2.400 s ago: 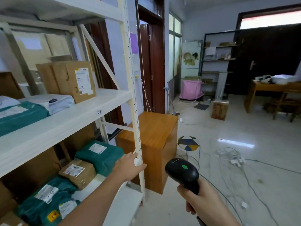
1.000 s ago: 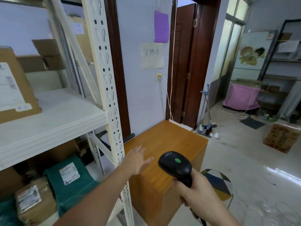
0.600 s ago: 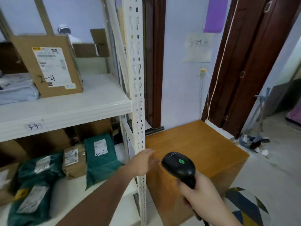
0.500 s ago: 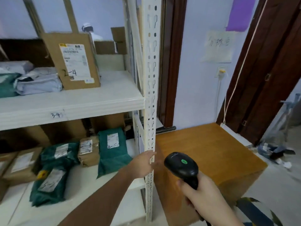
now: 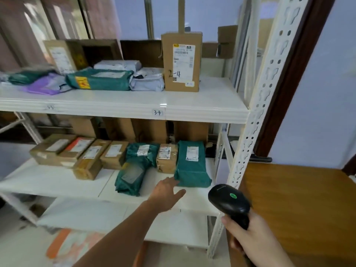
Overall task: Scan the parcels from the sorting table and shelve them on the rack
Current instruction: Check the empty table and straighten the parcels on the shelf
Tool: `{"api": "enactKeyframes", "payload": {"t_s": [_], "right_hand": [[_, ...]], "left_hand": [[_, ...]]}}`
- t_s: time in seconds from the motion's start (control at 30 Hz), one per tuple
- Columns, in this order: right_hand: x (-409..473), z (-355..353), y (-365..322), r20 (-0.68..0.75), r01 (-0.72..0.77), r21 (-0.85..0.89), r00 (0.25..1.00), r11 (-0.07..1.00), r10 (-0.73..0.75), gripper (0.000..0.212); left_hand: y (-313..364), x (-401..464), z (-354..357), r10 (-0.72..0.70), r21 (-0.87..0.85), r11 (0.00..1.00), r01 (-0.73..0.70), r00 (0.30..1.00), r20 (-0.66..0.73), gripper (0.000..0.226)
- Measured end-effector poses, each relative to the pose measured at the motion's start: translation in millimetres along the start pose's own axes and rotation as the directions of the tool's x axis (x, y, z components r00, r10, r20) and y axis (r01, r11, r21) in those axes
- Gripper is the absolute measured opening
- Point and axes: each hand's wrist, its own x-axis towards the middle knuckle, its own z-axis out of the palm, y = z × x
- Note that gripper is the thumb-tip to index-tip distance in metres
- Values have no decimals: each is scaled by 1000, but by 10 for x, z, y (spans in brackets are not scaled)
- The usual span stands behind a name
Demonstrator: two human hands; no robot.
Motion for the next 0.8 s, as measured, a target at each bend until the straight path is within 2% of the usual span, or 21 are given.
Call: {"api": "enactKeyframes", "payload": {"t_s": [0.23, 0.47, 0.8], "right_hand": [[111, 482, -287, 18, -11, 9, 1000, 1000, 11, 12], [295, 938, -415, 57, -67, 72, 996, 995, 63, 11], [1110, 1322, -557, 144, -26, 3, 989, 1000, 25, 11]], "left_hand": [[-618, -27, -239, -51, 38, 998, 52, 999, -7, 69], [-1192, 5, -185, -100, 16, 995, 100, 995, -18, 69], [-1615, 422, -157, -221, -23, 975, 220, 974, -57, 72]]}}
